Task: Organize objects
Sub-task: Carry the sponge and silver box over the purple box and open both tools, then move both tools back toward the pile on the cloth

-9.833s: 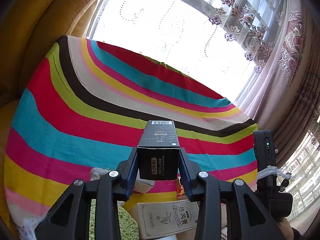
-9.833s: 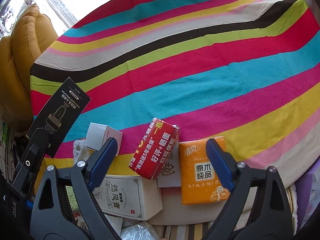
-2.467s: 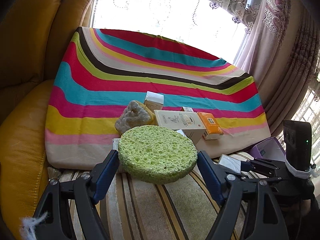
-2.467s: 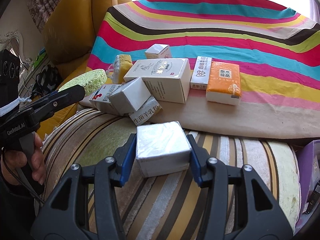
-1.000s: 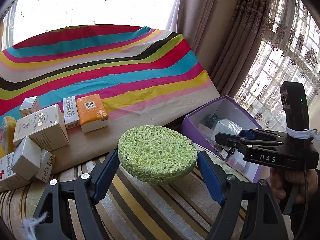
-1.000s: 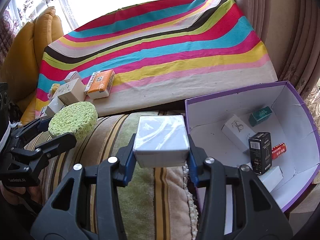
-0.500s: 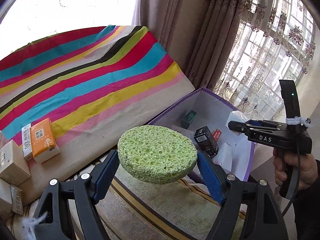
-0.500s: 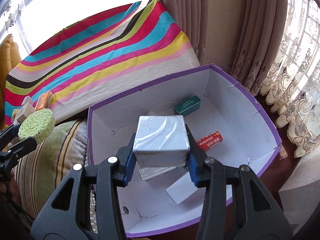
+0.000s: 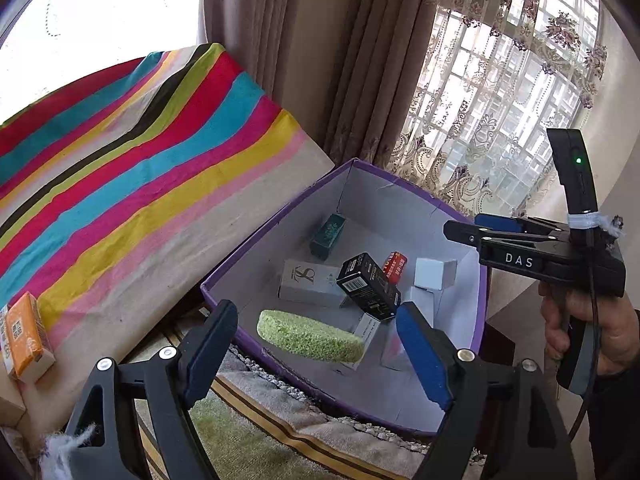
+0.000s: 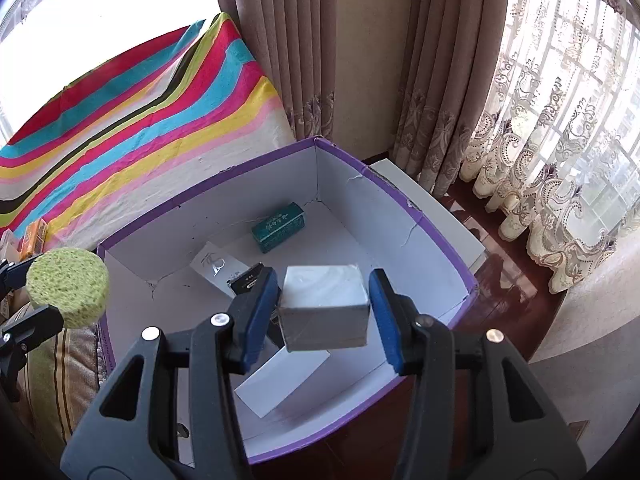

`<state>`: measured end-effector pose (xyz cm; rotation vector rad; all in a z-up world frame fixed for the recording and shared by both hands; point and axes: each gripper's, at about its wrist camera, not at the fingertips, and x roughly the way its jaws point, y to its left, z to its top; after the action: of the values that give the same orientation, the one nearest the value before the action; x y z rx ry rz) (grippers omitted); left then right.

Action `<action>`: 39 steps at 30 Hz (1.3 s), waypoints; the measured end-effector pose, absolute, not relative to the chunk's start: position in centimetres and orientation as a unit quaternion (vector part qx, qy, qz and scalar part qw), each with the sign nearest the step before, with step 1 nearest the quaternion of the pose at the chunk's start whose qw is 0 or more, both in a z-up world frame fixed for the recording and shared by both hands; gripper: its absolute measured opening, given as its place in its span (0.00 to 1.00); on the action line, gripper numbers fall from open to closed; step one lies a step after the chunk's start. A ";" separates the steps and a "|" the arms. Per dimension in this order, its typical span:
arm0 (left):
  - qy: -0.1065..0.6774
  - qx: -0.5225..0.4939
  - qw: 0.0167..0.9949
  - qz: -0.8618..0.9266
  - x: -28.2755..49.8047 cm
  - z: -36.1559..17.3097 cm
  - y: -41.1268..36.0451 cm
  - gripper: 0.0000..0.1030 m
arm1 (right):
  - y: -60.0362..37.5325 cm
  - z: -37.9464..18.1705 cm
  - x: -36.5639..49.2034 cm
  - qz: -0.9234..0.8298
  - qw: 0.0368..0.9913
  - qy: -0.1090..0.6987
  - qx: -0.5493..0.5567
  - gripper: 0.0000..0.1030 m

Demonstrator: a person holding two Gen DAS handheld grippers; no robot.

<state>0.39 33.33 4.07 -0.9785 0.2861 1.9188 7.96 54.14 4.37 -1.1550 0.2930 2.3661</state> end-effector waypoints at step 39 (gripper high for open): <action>-0.062 -0.385 0.282 0.877 -0.1 5.5 9.7 0.81 | 37.6 6.4 2.3 0.900 0.074 0.034 -0.428 0.81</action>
<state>-0.11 9.68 5.48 -1.0320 -0.1663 2.3487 2.29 37.62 6.40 -1.2836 0.1022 2.7019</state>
